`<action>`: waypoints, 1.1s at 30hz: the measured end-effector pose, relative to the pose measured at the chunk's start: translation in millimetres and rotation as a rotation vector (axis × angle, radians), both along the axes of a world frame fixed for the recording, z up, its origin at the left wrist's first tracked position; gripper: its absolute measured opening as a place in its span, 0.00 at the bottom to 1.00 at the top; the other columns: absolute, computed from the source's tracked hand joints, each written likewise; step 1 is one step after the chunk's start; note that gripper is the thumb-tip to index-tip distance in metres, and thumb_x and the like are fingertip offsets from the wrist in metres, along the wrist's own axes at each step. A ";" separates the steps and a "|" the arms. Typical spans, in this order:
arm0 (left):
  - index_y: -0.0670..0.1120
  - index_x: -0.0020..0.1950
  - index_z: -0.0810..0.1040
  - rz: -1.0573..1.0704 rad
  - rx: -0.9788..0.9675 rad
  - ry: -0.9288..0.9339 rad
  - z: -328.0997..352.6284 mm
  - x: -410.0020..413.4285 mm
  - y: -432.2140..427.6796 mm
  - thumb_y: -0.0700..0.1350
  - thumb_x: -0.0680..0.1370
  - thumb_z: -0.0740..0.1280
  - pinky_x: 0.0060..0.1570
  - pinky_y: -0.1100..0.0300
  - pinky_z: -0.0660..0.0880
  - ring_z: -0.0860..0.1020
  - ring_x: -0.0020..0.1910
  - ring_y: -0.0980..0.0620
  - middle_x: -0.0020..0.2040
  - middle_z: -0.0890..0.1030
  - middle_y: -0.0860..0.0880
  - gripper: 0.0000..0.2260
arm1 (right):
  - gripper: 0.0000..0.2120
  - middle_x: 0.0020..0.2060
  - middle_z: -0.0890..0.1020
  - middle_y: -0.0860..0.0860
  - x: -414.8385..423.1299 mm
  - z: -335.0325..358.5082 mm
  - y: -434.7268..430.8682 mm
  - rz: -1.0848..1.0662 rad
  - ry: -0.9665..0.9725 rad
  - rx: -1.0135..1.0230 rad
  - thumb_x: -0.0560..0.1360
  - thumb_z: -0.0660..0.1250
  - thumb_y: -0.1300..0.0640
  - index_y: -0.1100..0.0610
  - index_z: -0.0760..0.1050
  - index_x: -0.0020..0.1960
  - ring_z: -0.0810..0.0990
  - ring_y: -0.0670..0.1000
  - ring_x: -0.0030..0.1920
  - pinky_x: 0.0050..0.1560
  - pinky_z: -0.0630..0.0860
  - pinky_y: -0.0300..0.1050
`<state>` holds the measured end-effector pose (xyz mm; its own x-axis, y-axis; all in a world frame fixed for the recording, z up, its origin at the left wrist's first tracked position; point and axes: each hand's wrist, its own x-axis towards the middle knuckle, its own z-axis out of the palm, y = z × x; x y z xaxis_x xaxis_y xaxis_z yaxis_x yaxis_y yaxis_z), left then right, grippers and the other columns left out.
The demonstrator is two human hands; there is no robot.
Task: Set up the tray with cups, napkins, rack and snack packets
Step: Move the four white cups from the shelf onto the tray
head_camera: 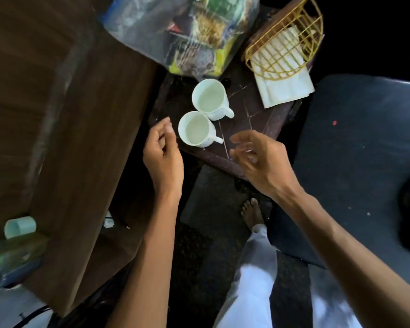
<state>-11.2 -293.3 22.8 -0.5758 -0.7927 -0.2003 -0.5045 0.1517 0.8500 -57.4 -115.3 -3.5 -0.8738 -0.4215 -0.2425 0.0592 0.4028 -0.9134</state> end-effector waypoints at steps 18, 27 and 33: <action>0.42 0.64 0.82 0.045 0.252 0.008 -3.6 -1.8 11.2 0.43 0.85 0.61 0.64 0.45 0.79 0.83 0.59 0.54 0.59 0.85 0.47 0.13 | 0.07 0.43 0.85 0.48 6.4 -11.7 -37.6 -0.111 0.018 0.011 0.76 0.71 0.64 0.57 0.82 0.52 0.84 0.45 0.46 0.47 0.81 0.34; 0.40 0.63 0.81 -0.026 0.328 0.026 13.4 23.7 120.6 0.40 0.84 0.61 0.58 0.54 0.82 0.84 0.53 0.63 0.54 0.85 0.52 0.11 | 0.07 0.44 0.86 0.43 30.7 11.5 76.7 -0.251 -0.005 0.010 0.76 0.73 0.56 0.54 0.83 0.54 0.85 0.39 0.46 0.47 0.82 0.36; 0.46 0.58 0.82 -0.221 0.440 0.004 24.3 23.8 241.3 0.45 0.81 0.64 0.58 0.47 0.82 0.85 0.54 0.55 0.54 0.87 0.52 0.10 | 0.05 0.42 0.84 0.36 47.9 35.9 206.5 -0.442 0.008 0.116 0.76 0.72 0.59 0.54 0.83 0.52 0.83 0.34 0.45 0.47 0.79 0.31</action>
<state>12.6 -51.9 47.1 -0.7219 -0.4922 -0.4864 -0.4976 -0.1191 0.8592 -9.5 91.2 32.5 -0.9657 0.0217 -0.2588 0.2416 0.4399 -0.8649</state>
